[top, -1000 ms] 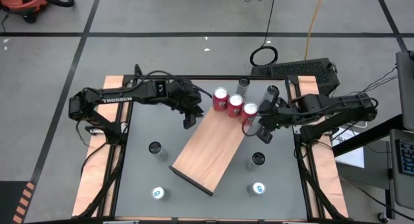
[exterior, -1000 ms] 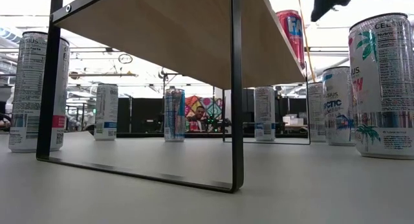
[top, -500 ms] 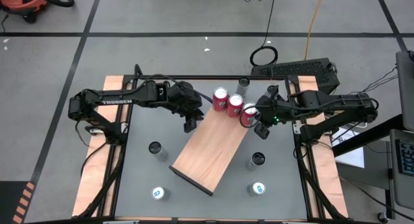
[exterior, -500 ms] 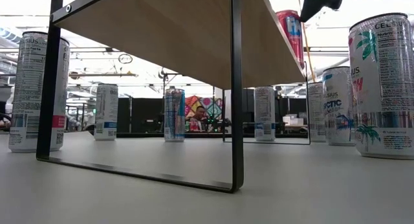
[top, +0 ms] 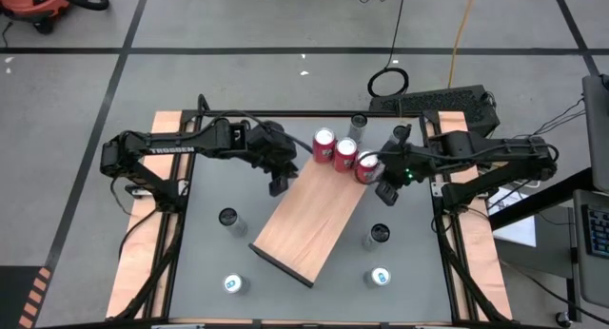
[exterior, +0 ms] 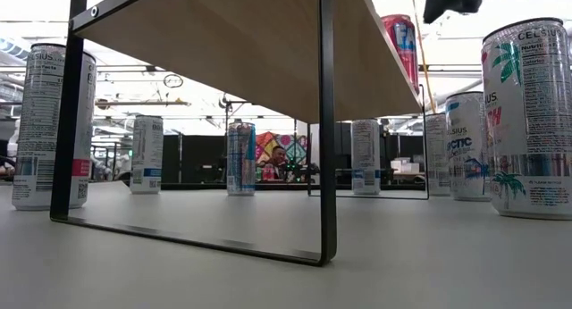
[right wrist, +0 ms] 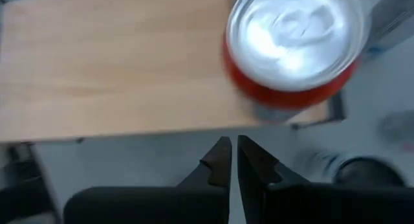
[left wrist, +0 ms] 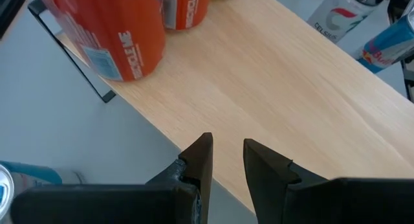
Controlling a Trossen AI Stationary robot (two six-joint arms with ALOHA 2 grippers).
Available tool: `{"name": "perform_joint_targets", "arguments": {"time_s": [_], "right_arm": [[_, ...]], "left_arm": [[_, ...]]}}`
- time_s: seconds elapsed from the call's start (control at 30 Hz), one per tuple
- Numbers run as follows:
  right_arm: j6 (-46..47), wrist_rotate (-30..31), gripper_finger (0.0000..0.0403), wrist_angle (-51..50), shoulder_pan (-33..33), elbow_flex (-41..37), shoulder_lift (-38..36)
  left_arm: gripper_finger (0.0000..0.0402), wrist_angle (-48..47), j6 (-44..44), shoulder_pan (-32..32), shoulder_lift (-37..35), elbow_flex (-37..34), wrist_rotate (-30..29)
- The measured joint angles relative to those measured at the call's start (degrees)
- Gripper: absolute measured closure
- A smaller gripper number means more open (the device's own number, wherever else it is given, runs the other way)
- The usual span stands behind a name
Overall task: Place canned beverage on shelf
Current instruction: Put the white pink soda can on the shelf
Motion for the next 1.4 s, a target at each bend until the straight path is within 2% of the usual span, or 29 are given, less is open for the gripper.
{"name": "perform_joint_targets", "arguments": {"time_s": [0.13,0.37,0.77,1.13,1.4], "right_arm": [[4.47,-5.00,0.0403,-0.80,0.02,0.01,-0.91],[9.35,-7.96,0.0403,-0.76,0.01,0.02,-3.22],[6.47,-6.50,0.0403,-1.57,0.00,0.04,-6.22],[-1.62,-6.21,0.0403,-1.60,-0.07,0.04,-8.63],[-6.96,-4.08,0.0403,-1.66,-0.15,0.06,-8.74]], "left_arm": [[0.0313,-0.32,0.01,-0.82,0.02,0.00,0.03],[0.0313,-0.29,-1.92,-1.99,0.02,0.00,1.06],[0.0313,4.25,-13.83,-4.92,-0.29,0.90,1.42],[0.0313,8.15,-32.23,-8.08,-1.00,0.90,-1.98],[0.0313,8.70,-39.09,-11.61,-1.27,3.01,-7.17]]}}
